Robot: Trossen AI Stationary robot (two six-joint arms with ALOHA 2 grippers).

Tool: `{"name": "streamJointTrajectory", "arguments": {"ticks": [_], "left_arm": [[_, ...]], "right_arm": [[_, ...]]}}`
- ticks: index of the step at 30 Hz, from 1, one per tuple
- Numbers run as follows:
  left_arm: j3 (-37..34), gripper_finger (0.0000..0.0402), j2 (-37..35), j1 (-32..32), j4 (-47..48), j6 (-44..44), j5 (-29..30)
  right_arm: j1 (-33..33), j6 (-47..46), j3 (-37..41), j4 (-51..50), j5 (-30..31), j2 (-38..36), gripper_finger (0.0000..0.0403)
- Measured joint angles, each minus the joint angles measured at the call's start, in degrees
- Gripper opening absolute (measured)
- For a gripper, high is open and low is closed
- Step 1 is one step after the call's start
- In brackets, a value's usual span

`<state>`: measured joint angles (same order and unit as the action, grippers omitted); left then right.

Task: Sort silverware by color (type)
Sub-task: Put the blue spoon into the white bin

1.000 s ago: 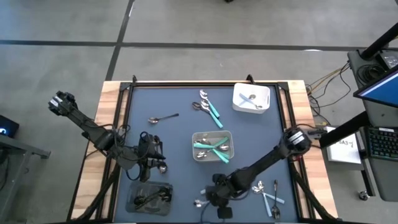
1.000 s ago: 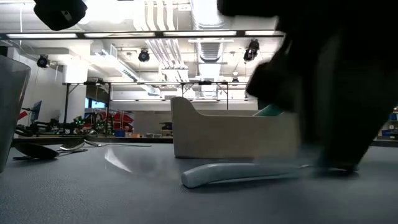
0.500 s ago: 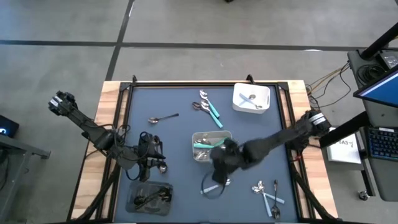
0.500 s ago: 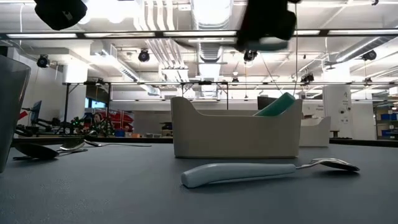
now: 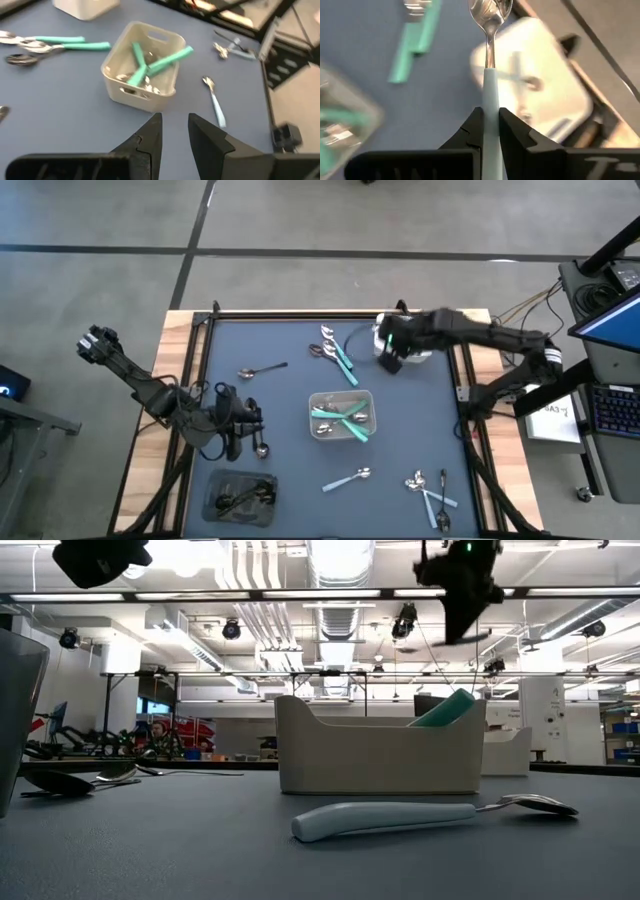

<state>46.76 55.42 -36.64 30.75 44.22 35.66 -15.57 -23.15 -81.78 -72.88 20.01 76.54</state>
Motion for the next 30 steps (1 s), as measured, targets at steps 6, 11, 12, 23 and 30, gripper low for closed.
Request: {"name": "streamJointTrajectory", "arguments": {"ticks": [6, 11, 12, 23, 30], "left_arm": [[0.26, 0.0077, -0.24, 0.02, -0.14, 2.83, 6.66], [0.75, 0.0077, -0.24, 0.28, -0.17, 2.84, 8.86], [0.94, 0.0077, -0.24, 0.28, -0.25, 2.78, 8.86], [1.09, 0.0077, -0.24, 0.26, 0.21, 3.00, 6.60], [1.09, 0.0077, -0.24, 0.26, 0.45, 2.86, 3.80]], "right_arm": [[-14.11, 4.88, 6.84, 2.81, -0.36, -1.00, 0.0025], [-19.44, 7.66, 13.83, 10.62, -0.48, 0.20, 0.0025], [-20.17, 7.94, 15.04, 12.47, -0.46, 0.55, 0.0027], [-21.51, 3.24, 16.61, 17.82, 3.90, 0.79, 0.0105], [-17.60, -6.75, 12.86, 15.39, -15.28, -0.09, 0.0122]]}}
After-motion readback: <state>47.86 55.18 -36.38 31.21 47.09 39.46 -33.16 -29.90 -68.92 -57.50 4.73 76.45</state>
